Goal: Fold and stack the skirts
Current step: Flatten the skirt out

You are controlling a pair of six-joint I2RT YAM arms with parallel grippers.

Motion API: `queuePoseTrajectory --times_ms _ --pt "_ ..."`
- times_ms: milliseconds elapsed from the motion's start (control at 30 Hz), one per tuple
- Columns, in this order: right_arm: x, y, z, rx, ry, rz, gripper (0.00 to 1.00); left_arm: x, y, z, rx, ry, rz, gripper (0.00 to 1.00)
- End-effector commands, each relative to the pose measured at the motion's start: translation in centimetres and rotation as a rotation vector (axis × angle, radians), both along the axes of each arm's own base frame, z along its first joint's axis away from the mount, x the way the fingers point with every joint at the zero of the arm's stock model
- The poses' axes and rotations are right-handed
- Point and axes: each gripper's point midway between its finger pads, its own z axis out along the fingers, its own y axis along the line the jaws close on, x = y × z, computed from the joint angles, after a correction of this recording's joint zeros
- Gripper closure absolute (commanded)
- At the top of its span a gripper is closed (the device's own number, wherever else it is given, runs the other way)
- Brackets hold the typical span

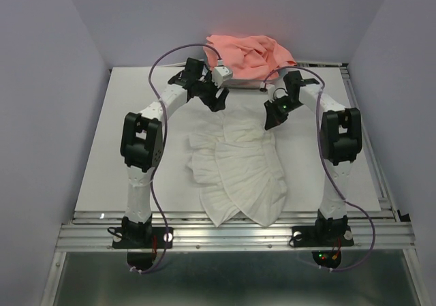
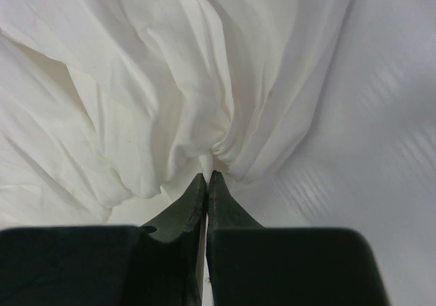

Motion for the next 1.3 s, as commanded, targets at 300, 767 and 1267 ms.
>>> queuePoseTrajectory --times_ms 300,767,1267 --pt "1.3 -0.5 -0.2 -0.012 -0.013 -0.004 0.99 -1.6 0.8 -5.2 0.097 0.107 -0.198 0.05" --pt "0.7 -0.7 -0.3 -0.017 -0.005 0.0 0.99 -9.8 3.6 -7.9 0.141 0.256 -0.36 0.06" --pt "0.8 -0.4 -0.4 -0.005 0.003 -0.003 0.99 -10.4 2.9 -7.7 0.027 0.412 -0.392 0.19"
